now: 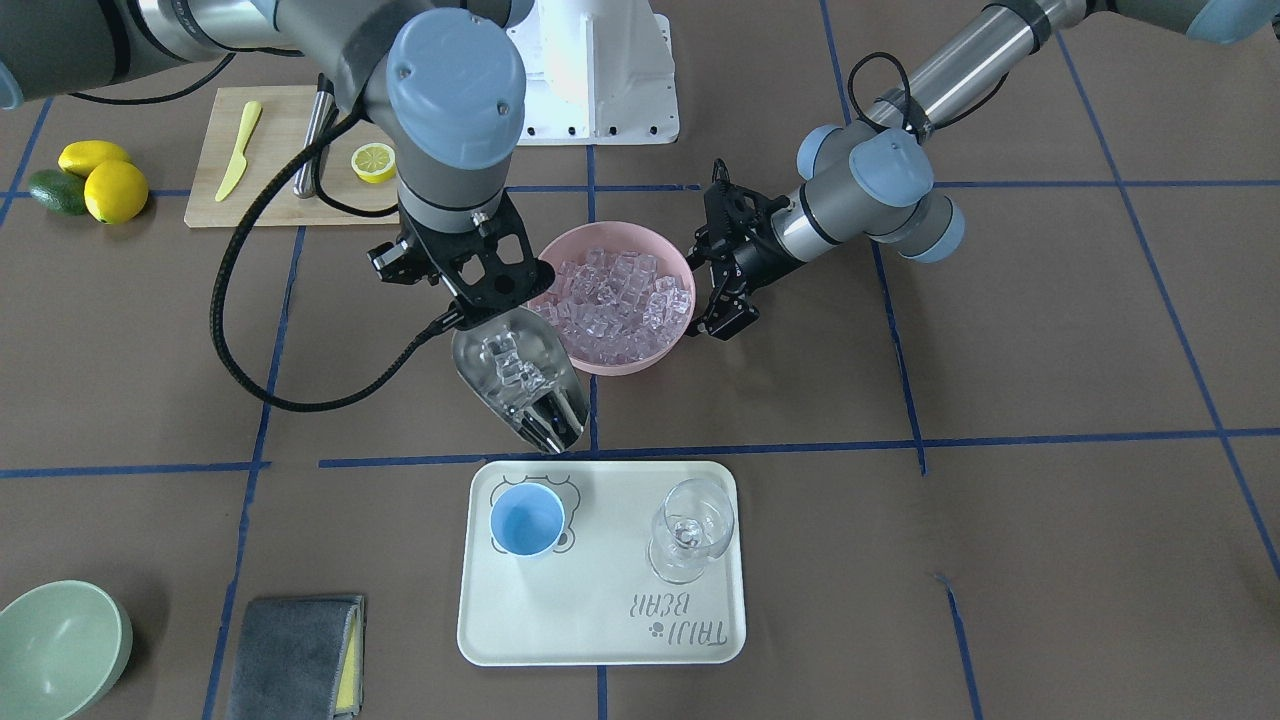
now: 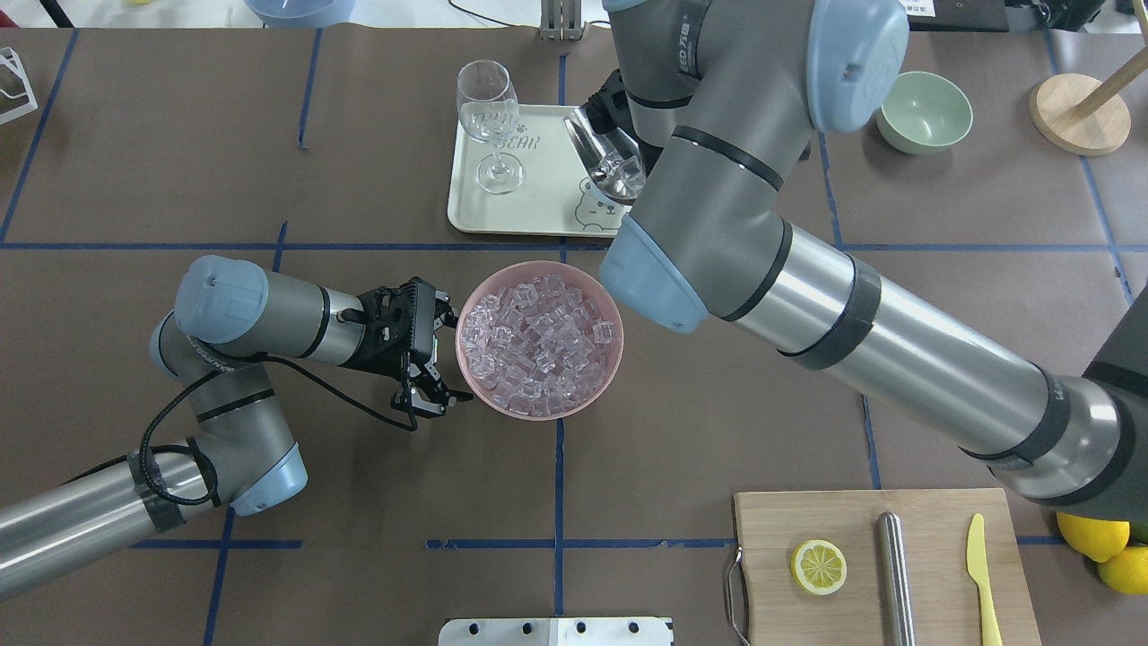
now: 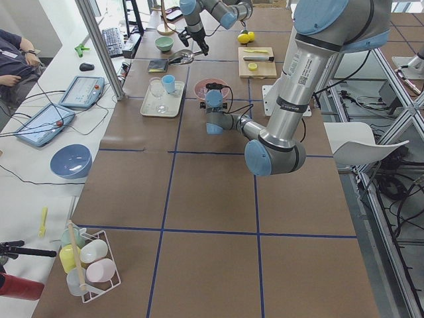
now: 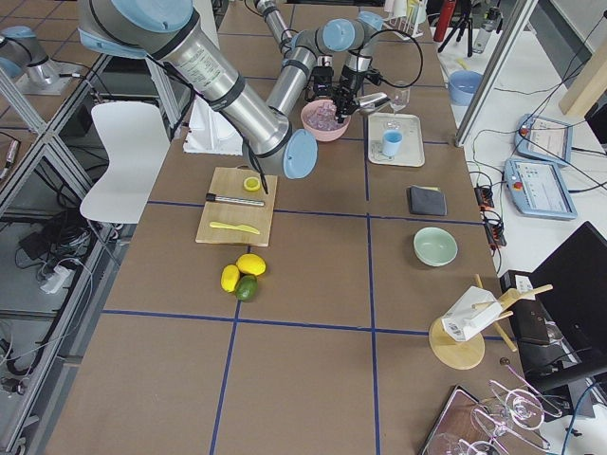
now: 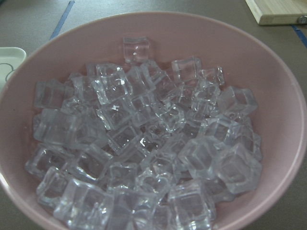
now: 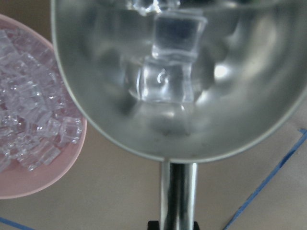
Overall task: Put ice in cup with scoop
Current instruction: 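Lift the ice-filled scoop and move it toward the light blue cup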
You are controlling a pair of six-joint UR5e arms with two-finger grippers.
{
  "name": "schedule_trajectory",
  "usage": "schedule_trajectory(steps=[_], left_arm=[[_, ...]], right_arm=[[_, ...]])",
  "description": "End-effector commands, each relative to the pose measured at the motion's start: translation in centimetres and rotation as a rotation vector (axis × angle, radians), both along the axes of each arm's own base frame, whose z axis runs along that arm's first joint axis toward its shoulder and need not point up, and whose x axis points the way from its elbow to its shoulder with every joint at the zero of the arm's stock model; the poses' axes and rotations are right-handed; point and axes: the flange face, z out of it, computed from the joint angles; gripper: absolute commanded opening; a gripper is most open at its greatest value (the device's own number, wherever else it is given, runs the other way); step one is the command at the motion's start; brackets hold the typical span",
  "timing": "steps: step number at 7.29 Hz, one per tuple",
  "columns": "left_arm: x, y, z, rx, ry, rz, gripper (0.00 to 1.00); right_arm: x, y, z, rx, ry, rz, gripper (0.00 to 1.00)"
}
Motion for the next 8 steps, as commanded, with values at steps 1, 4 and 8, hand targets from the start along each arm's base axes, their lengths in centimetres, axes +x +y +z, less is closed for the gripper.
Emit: schedule_trajectory(steps=[1,4,8], left_arm=[[0.0,0.0,0.0,0.000,0.000,0.000,0.99],[0.2,0.2,0.0,0.000,0.000,0.005,0.99],[0.4,0.4,0.1,-0.001,-0.001,0.008,0.99]], right_arm=[[-0.4,-2.8,2.5,0.030,0.092,-0.030,0.00],[-0.7,-4.3,6.3,0.078,0.244,-0.125,0.00],[0.6,-5.3,4.6,0.164,0.414,-0.296,0.00]])
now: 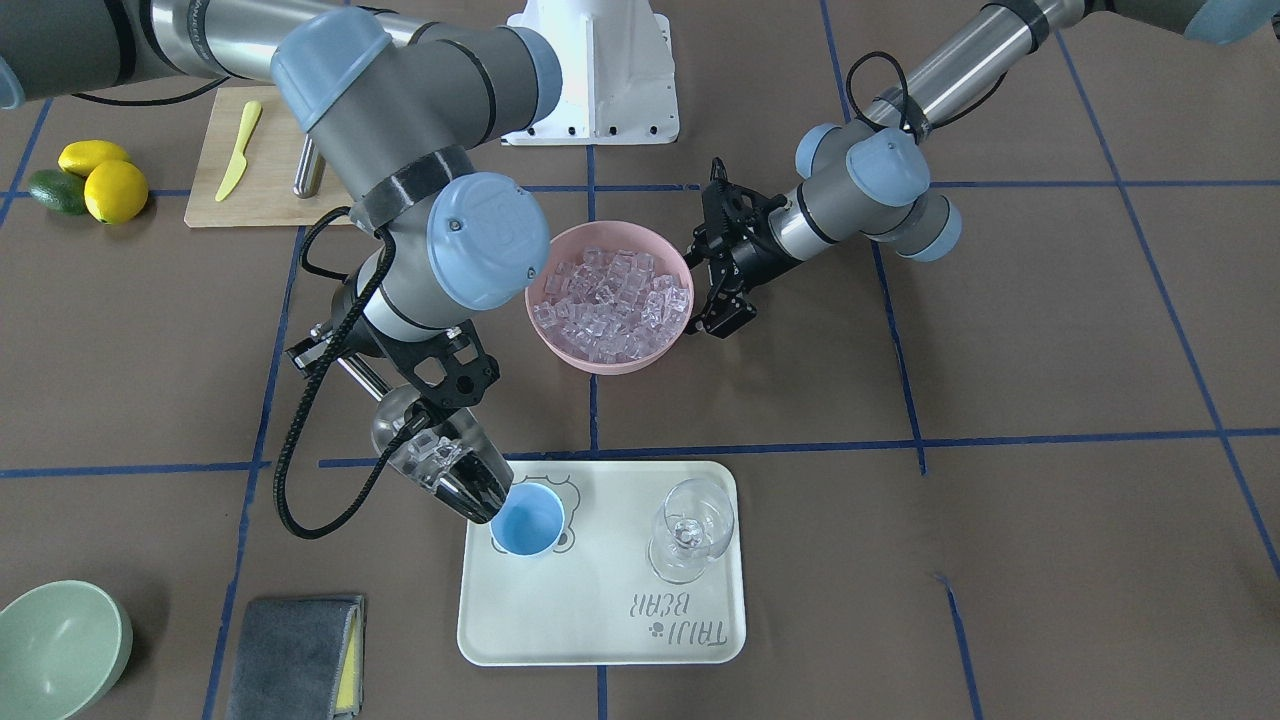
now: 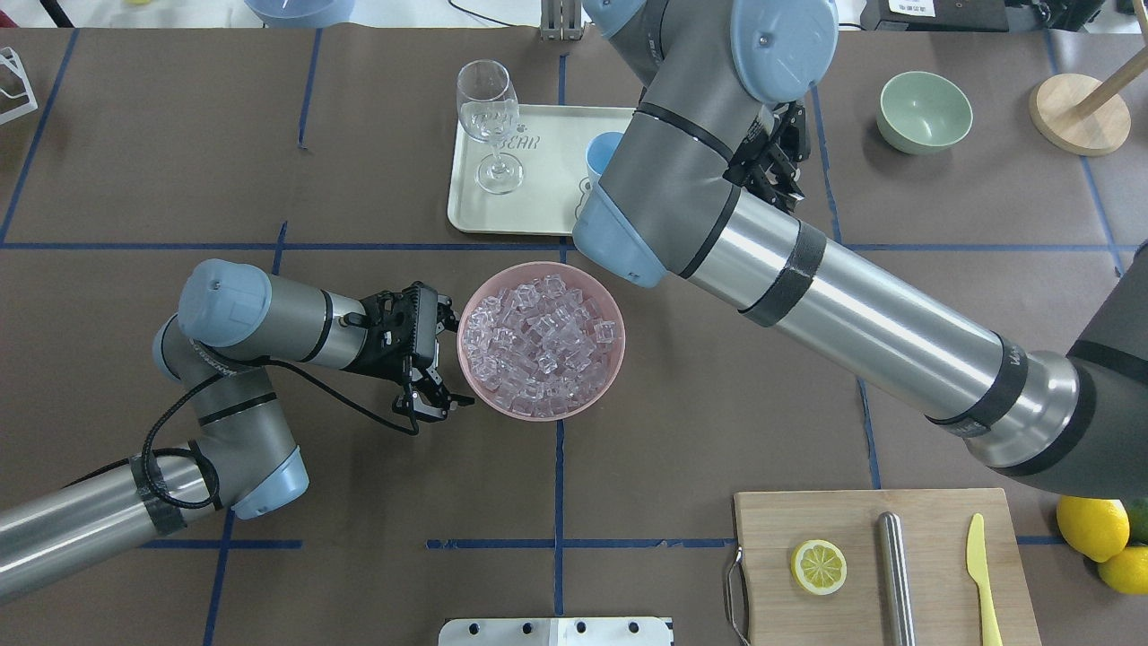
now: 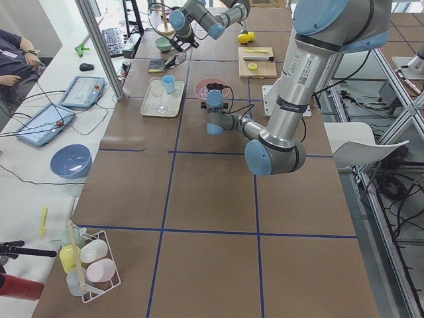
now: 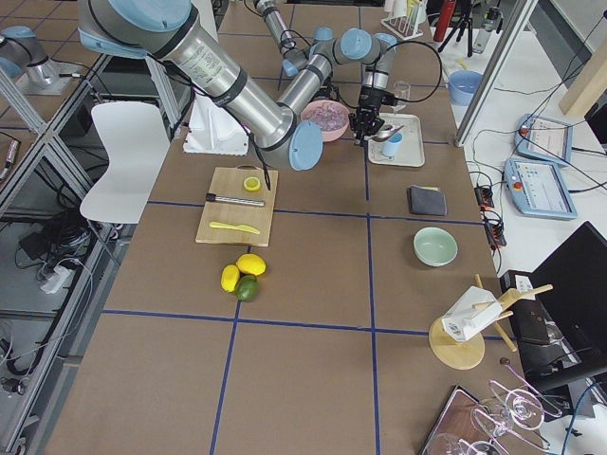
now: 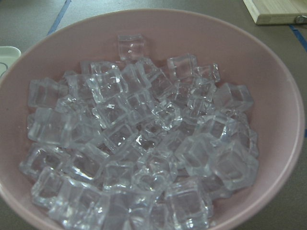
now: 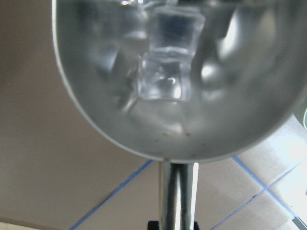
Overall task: Put ice in cup with scoop
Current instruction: 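Lift the ice-filled scoop and move it toward the light blue cup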
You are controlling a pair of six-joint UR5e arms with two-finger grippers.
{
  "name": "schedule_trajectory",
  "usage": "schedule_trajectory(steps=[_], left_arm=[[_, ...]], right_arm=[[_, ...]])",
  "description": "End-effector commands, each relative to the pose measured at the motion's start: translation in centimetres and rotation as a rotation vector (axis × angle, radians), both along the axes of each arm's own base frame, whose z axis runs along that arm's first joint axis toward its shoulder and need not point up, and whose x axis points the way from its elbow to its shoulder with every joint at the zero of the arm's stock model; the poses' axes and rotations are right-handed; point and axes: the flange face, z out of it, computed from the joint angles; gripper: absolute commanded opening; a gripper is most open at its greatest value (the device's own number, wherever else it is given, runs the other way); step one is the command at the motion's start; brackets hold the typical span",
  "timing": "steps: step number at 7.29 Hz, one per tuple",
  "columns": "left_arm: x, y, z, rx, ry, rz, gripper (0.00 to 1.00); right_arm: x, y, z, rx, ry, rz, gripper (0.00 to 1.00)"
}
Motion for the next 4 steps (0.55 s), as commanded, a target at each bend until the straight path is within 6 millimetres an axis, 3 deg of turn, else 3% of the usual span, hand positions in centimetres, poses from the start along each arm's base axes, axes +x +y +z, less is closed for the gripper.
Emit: schedule_trajectory(steps=[1,2,4], left_arm=[[0.0,0.0,0.0,0.000,0.000,0.001,0.99],[0.0,0.0,0.0,0.000,0.000,0.001,0.99],[0.0,0.0,0.1,0.000,0.000,0.001,0.99]], right_arm=[[0.2,-0.5,-0.6,0.020,0.069,-0.083,0.00],[0.3,-0.6,-0.6,0.020,0.085,-0.086,0.00],[0.3,-0.8,-4.2,-0.003,0.178,-0.104,0.00]])
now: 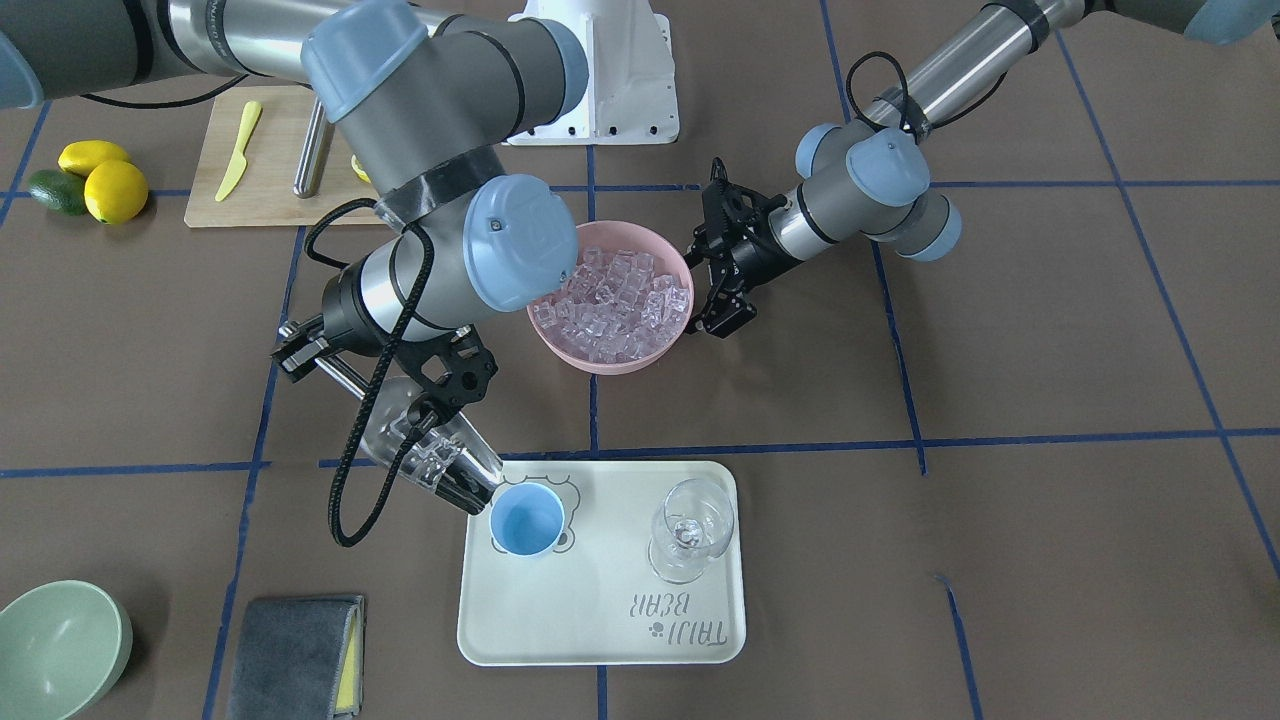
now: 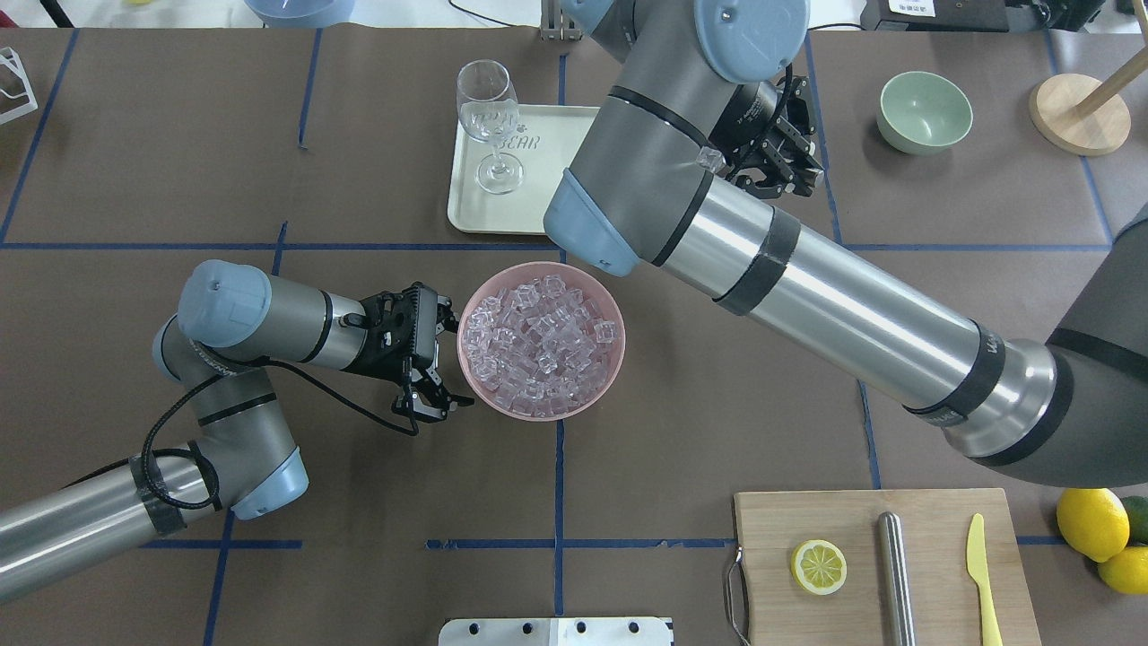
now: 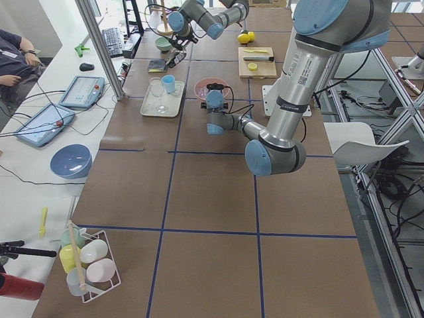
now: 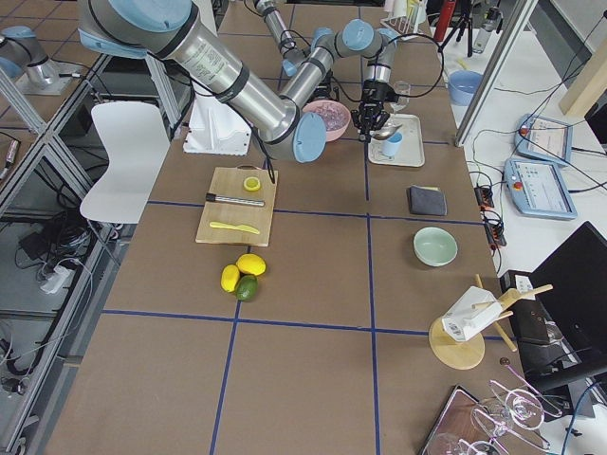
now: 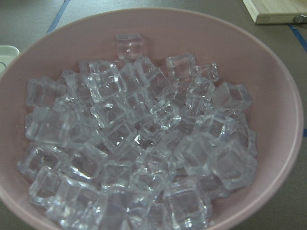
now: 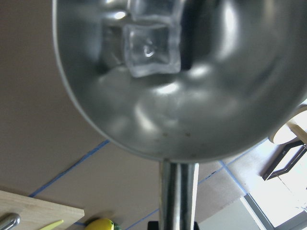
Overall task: Put ice in cup with scoop
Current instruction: 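Tilt the scoop with the right gripper to pour ice into the cup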
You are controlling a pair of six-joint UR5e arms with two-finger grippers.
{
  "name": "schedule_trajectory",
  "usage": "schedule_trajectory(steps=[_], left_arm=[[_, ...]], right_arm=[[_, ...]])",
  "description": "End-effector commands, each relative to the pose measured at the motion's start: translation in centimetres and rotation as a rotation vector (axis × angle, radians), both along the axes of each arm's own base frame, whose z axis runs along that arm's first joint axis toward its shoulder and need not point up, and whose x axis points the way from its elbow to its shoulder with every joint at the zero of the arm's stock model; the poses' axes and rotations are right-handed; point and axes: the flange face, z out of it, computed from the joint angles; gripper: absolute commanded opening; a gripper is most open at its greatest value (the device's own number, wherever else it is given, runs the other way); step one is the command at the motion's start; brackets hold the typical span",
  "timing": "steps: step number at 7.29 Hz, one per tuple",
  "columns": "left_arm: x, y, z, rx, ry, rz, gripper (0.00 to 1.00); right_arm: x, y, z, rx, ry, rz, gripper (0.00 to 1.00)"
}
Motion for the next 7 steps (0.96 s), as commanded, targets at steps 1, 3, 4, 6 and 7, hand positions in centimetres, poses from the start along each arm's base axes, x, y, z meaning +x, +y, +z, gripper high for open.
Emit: schedule_trajectory(steps=[1,3,4,6,7], left_arm=[[0.01,0.00,-0.08,0.001,0.002,0.000,0.99],[-0.02,0.01,0.02,0.000,0.001,0.000,0.99],[-0.02,0.01,0.03,0.000,0.001,0.000,0.99],[-0.02,0.01,0.03,0.000,0.001,0.000,0.99],[-0.02,0.01,0.03,0.000,0.001,0.000,0.99]], right_arm=[[-0.91,-0.67,-2.24,-0.031,0.074,-0.014,0.00],[-1.70,-0.04,-1.41,-0.025,0.117,-0.039,0.00],[-1.78,0.20,-1.51,-0.029,0.121,-0.043,0.00],[-1.75,0.22,-1.60,-0.030,0.123,-0.043,0.00],[-1.74,0.24,-1.70,-0.030,0.123,-0.043,0.00]])
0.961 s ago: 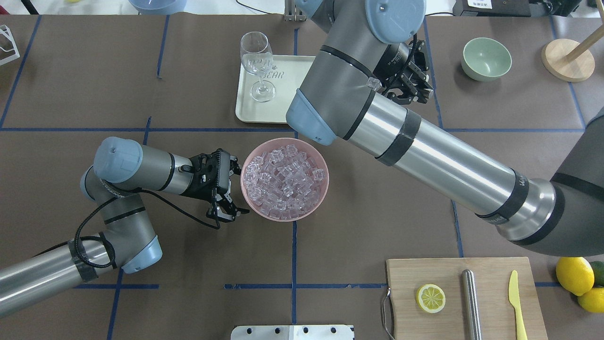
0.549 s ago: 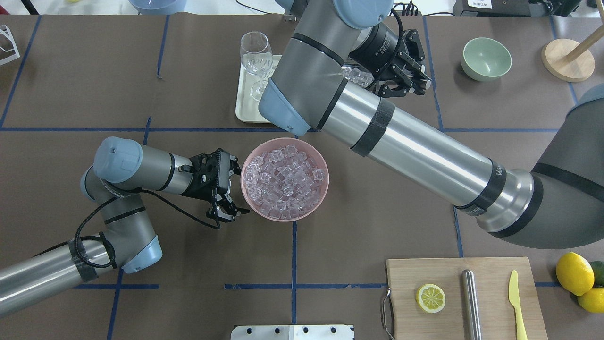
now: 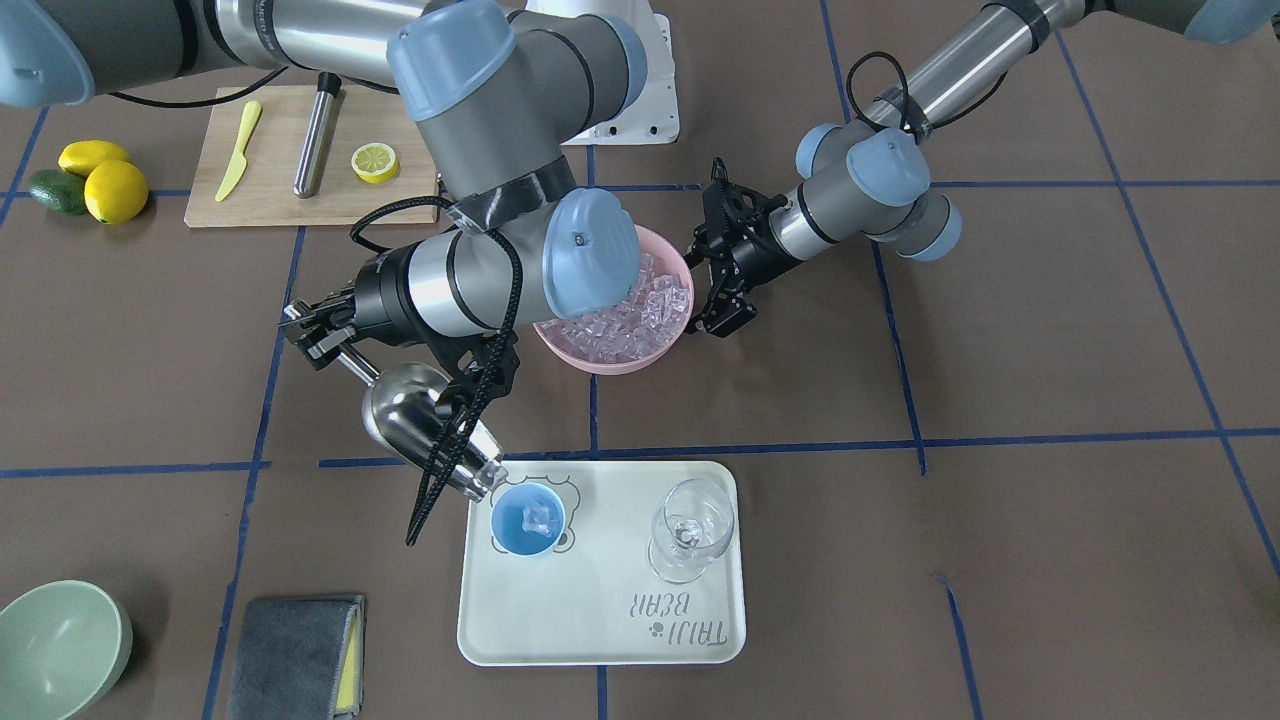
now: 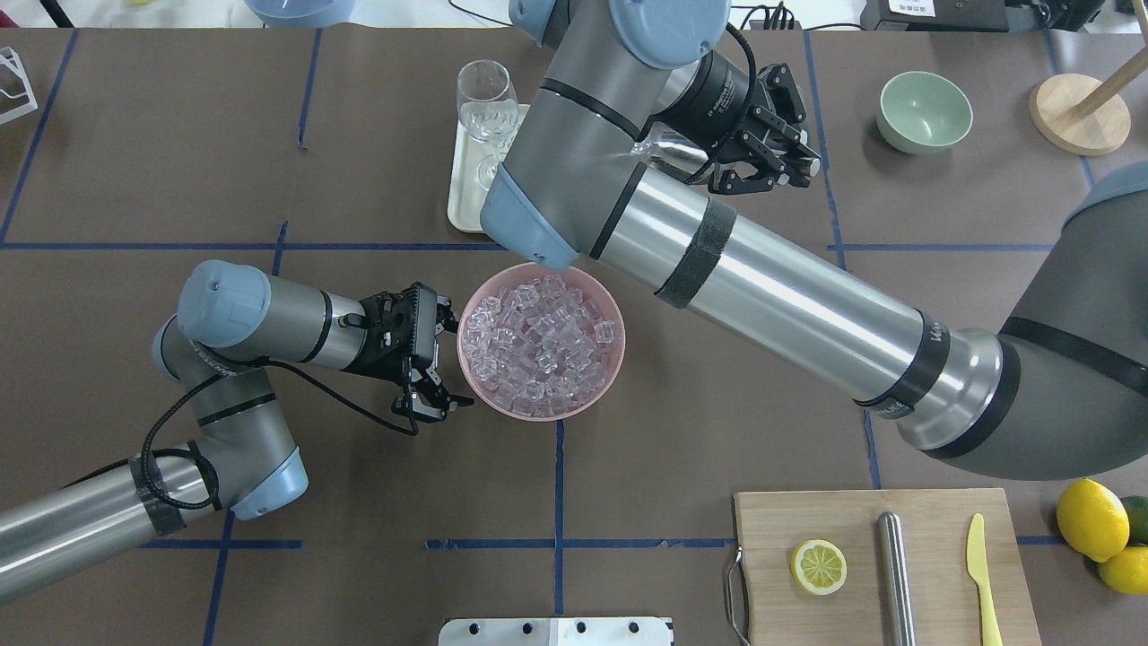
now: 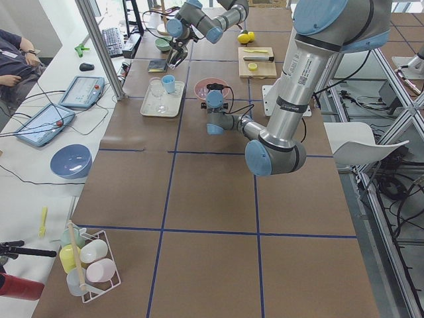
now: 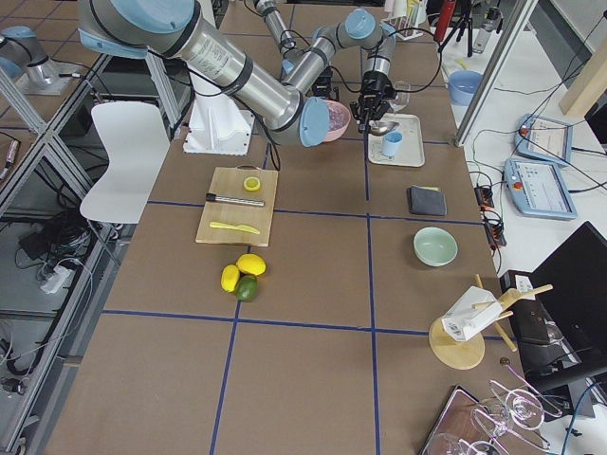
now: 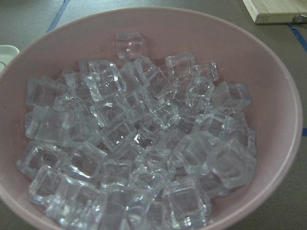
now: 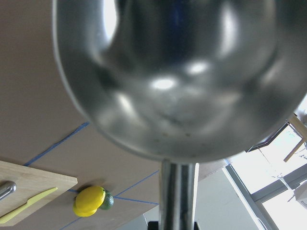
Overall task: Put ice in cup with scoop
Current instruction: 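Tilt the scoop with the right gripper to pour ice into the cup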
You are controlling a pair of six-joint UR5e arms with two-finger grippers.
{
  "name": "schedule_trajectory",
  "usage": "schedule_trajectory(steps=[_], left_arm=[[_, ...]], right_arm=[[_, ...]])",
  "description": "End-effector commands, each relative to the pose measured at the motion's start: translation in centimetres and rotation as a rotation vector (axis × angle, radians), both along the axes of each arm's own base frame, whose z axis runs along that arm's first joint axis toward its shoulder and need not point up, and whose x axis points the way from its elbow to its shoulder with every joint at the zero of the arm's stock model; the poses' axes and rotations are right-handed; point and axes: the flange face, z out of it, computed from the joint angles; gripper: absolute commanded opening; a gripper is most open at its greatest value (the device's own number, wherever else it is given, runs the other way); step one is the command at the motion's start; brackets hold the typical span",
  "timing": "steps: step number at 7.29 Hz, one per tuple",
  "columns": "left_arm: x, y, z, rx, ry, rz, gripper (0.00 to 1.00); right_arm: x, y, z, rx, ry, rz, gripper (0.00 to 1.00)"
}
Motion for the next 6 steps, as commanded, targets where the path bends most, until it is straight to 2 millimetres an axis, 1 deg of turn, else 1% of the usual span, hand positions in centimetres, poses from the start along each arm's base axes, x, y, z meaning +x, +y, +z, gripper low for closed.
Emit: schedule_trajectory(steps=[1,6], left_arm=[[0.00,0.00,0.01,0.000,0.000,0.000,0.99],[0.00,0.00,0.01,0.000,0.000,0.000,0.99]], right_arm=[[-0.02,0.05,-0.15,0.002,-0.002,0.000,0.00],[0.09,0.16,-0.34,0.006,-0.009,-0.002,0.00]])
